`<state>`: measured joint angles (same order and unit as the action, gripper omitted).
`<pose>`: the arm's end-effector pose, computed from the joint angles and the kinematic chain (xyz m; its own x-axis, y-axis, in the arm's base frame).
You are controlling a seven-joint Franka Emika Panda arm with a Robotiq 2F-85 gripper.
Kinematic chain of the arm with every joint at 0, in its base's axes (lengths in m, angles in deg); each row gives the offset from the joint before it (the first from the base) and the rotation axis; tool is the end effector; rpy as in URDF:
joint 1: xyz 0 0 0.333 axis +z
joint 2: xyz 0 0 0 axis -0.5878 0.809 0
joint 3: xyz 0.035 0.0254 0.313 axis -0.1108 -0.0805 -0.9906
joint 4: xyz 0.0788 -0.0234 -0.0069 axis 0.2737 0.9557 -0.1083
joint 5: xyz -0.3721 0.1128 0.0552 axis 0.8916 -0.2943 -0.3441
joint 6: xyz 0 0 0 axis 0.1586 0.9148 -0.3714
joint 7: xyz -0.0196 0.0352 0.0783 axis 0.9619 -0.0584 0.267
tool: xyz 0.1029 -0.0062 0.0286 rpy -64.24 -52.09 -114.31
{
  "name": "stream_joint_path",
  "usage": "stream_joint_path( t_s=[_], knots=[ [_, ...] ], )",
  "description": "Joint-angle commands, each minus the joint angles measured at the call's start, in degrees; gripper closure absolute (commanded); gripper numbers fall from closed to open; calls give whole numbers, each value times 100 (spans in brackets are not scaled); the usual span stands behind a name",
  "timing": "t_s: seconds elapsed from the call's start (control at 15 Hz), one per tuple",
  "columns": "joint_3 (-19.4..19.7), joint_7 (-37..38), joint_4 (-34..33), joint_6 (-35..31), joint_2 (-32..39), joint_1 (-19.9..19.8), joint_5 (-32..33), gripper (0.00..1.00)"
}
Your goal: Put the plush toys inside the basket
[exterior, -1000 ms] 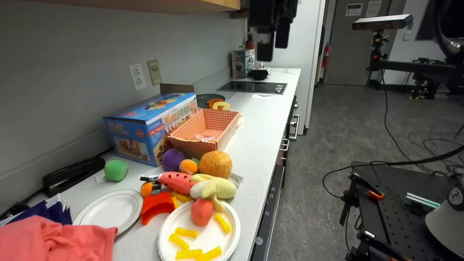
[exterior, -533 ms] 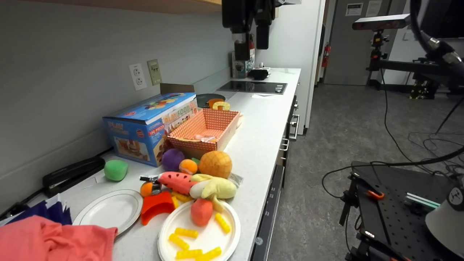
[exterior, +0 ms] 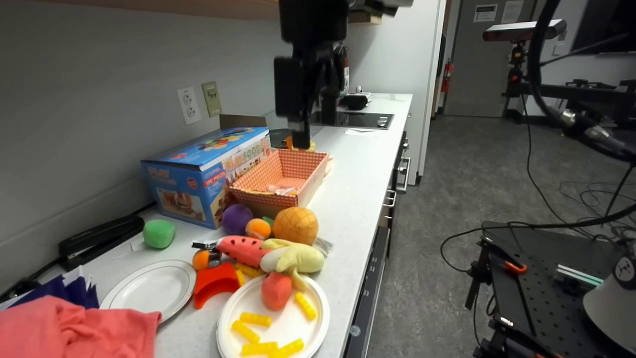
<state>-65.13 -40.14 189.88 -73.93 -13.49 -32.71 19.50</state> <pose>0.5128 0.1486 0.5001 0.9980 -0.0056 0.0627 -0.0089 -0.9986 0.0515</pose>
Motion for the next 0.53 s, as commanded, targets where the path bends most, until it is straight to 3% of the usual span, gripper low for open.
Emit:
stream_joint_path(
  t_s=[0.0, 0.27, 0.47],
  knots=[
    [230, -540, 119, -791, 803, 149, -262, 0],
    [302, -1424, -106, -709, 1706, 137, -700, 0],
    [365, -1297, 93, -790, 1683, 178, -579, 0]
  ],
)
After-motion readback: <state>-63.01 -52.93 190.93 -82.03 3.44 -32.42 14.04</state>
